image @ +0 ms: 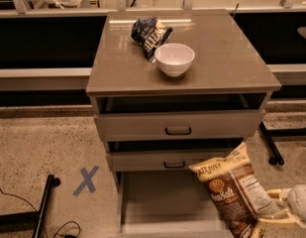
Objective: Pick brown chip bag from bottom drawer and place on counter
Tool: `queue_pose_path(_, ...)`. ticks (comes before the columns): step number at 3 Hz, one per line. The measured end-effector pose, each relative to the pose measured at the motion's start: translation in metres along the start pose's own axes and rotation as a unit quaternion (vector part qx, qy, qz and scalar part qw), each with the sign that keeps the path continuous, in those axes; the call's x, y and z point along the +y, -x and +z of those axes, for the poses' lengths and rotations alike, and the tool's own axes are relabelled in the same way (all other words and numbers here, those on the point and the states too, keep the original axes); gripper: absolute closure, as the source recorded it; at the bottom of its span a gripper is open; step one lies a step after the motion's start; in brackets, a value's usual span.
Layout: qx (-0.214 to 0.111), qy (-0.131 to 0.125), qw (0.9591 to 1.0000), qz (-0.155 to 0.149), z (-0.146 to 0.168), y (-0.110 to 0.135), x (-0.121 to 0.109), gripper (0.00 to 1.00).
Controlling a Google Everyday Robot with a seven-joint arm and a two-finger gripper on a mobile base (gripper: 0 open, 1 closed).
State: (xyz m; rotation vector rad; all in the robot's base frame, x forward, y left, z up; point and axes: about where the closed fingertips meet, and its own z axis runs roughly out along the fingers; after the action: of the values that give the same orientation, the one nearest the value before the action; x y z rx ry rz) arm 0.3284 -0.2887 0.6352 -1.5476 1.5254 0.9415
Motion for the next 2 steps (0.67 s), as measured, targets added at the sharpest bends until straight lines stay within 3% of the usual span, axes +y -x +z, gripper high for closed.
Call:
queue_pose_path(1,-0.014,-0.003,0.9998,-0.011,-0.023,0.042,-0.007,1.0)
queue_pose_path(2,-0.019,-0.009,0.9997,-0.012,-0.036,0.067,-0.013,1.0)
